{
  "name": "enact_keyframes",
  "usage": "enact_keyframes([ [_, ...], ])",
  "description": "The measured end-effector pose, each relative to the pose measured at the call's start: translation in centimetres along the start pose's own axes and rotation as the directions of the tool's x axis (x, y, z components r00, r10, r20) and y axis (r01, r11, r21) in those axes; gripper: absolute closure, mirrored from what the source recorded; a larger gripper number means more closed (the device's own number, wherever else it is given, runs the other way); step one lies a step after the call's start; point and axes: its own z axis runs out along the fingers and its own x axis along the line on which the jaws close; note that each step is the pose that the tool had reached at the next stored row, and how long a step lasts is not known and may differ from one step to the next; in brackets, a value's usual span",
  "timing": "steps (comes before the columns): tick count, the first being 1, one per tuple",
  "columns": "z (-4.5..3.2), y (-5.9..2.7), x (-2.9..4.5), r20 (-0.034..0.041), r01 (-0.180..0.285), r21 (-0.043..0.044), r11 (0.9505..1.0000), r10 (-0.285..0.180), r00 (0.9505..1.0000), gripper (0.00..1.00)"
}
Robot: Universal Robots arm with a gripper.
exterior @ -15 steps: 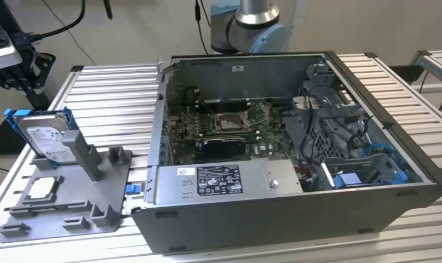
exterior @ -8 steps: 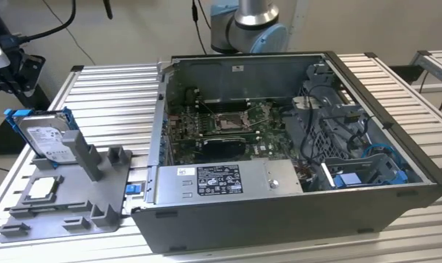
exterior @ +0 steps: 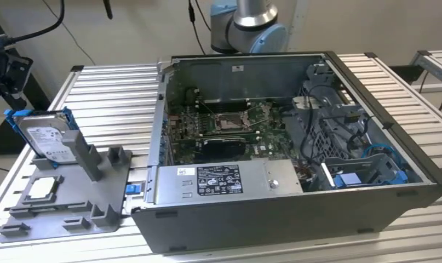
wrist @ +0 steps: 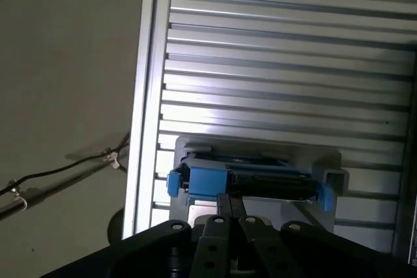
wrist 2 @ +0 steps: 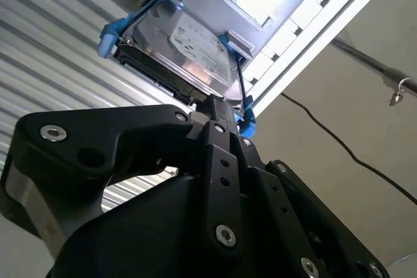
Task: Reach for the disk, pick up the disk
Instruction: 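Reach for the disk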
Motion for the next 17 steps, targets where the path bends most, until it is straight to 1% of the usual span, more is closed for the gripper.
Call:
enact_keyframes([
  [3, 0.03, 0.01, 0.26, -0.0001, 0.005, 0.0000, 1.0000, -0.005, 1.0000, 1.00],
  [14, 0.02, 0.02, 0.27, -0.0002, 0.005, 0.0005, 1.0000, -0.005, 1.0000, 1.00],
  [17, 0.03, 0.02, 0.28, -0.0008, 0.027, 0.0004, 0.9996, -0.027, 0.9996, 1.00],
])
